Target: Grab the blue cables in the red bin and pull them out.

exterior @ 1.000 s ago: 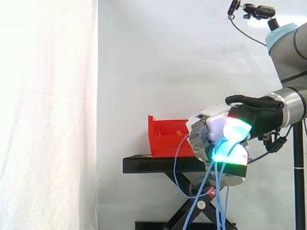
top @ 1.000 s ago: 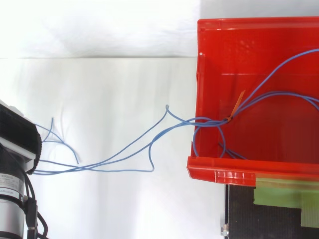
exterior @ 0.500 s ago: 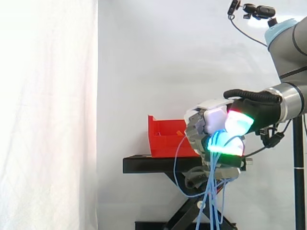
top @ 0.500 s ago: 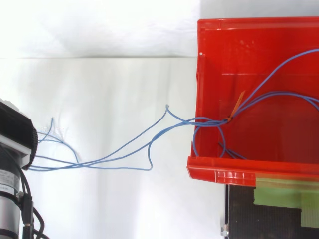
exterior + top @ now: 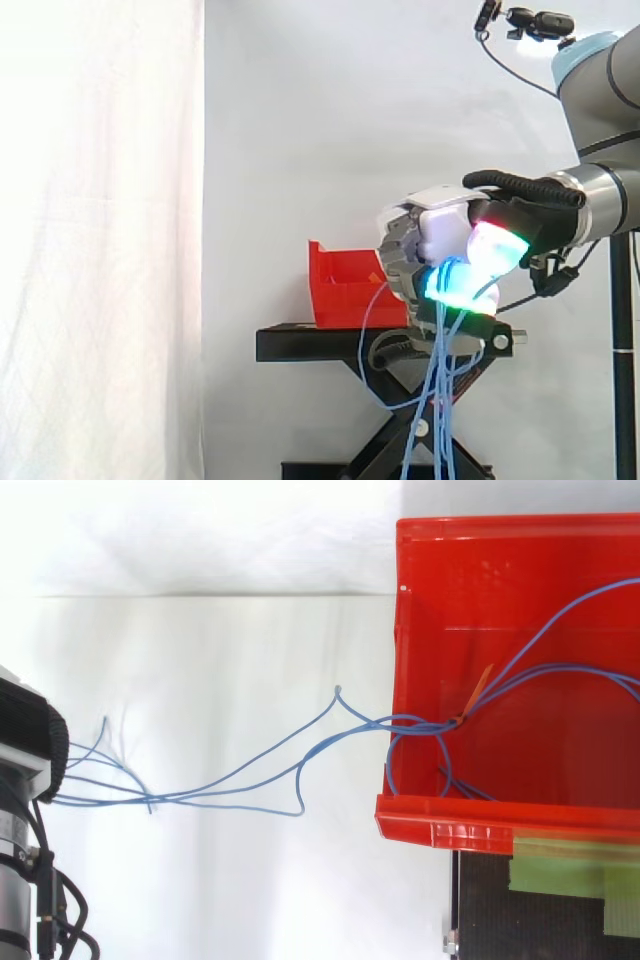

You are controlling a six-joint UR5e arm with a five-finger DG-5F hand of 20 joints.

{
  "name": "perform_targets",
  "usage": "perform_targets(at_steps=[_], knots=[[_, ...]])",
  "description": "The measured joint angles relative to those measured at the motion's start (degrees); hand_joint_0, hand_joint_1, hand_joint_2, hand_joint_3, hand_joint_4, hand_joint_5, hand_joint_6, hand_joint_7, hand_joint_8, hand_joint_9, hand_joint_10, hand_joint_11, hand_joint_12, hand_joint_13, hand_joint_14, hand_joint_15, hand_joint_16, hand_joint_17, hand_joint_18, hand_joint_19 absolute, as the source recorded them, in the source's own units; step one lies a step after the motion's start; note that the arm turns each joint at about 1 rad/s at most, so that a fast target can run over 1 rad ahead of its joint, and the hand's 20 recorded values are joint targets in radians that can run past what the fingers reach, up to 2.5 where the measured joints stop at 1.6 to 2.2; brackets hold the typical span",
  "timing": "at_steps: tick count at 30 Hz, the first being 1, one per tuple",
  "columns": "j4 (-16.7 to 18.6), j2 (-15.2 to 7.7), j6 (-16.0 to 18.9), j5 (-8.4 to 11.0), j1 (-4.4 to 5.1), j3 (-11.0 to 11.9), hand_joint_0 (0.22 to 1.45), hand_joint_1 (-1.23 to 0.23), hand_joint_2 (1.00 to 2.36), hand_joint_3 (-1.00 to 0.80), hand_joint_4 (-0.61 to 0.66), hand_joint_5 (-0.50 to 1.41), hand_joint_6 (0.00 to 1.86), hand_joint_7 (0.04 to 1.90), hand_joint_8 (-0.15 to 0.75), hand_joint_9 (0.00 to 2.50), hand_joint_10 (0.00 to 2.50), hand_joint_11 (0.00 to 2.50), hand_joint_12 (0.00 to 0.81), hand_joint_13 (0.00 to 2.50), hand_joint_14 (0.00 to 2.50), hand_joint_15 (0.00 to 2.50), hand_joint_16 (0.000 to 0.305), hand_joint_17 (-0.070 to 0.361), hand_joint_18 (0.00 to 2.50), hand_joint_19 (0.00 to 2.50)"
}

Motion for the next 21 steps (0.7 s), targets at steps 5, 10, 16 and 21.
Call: perform_targets(at_steps=[5,10,16,21], knots=[[0.56,0.00,-0.68,-0.12,-0.01,0.03,0.94,-1.03,1.00,-1.00,0.16,0.61,0.66,0.60,0.254,1.07,0.02,1.29,0.316,1.24,0.89,1.56,0.044,0.098,0.99,1.20],[0.55,0.00,-0.73,-0.13,-0.03,0.05,0.93,-1.03,1.00,-1.00,0.17,0.60,0.66,0.59,0.258,1.06,0.02,1.28,0.321,1.24,0.88,1.58,0.044,0.098,0.99,1.19],[0.48,0.00,-0.63,-0.07,-0.04,0.05,0.86,-0.93,1.00,-1.00,0.18,0.61,0.63,0.60,0.261,1.06,0.02,1.29,0.315,1.22,0.91,1.54,0.044,0.100,0.97,1.20],[0.62,0.00,-0.61,-0.07,-0.04,0.05,0.89,-0.93,1.00,-1.00,0.17,0.59,0.82,0.56,0.262,1.08,0.02,1.31,0.311,1.23,0.91,1.52,0.043,0.098,0.97,1.20]])
